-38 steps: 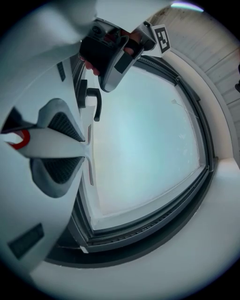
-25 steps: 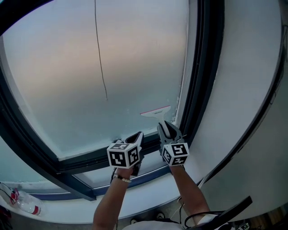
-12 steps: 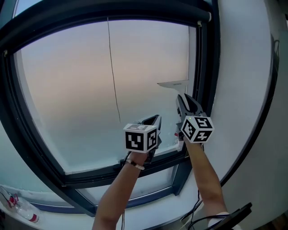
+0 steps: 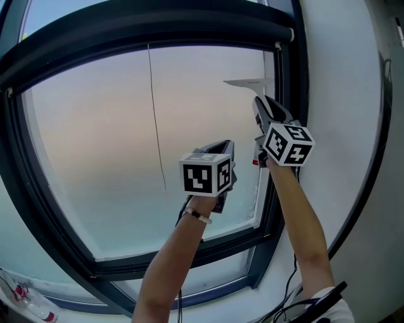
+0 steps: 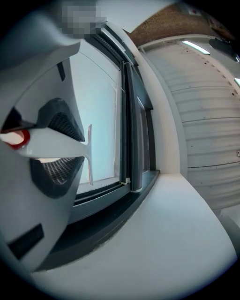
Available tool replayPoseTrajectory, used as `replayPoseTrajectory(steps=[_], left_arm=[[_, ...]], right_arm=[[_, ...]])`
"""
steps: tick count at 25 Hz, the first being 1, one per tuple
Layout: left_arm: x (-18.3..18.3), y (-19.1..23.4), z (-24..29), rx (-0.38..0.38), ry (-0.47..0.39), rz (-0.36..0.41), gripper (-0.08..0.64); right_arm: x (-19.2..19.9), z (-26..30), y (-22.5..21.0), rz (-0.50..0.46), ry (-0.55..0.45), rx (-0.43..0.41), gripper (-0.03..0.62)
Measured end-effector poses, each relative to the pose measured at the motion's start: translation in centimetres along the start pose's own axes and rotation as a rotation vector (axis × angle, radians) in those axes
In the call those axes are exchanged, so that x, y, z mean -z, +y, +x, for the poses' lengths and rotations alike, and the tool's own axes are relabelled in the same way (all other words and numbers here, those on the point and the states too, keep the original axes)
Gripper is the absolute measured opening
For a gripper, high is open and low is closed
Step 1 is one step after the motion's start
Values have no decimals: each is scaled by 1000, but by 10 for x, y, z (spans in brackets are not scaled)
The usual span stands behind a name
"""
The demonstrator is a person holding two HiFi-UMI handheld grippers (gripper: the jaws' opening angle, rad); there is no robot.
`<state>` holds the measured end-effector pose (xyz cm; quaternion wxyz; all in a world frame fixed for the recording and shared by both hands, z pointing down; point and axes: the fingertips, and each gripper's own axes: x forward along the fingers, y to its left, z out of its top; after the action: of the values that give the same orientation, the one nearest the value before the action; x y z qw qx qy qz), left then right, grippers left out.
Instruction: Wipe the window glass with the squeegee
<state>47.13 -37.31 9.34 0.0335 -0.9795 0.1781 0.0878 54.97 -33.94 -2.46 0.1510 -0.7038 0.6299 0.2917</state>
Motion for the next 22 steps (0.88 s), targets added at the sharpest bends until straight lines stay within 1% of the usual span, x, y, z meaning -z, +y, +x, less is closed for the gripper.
replayPoseTrajectory(steps=[2,4,10,15,19,22], left_arm=[[-10,-2,5,7,-15,21,0],[-15,-2,10,17,-23,23,0],[-12,-1,23,42,-11,9,0],[-7,6,26,43,1,-7,0],[-8,4,22,58,-12,-19,0],[-3,1,18,68,-15,-24,0]], right_arm=[[-11,10,-2,-13,-15,1,84],[-23,20,-6,-26,-29,3,84],[-46,46,-15,-11,-39,-4,84],[-45,59,-17,-1,-36,-6,84],[-39,55,-17,47,-33,-27,84],[-30,48,-15,56,-31,-26,84]])
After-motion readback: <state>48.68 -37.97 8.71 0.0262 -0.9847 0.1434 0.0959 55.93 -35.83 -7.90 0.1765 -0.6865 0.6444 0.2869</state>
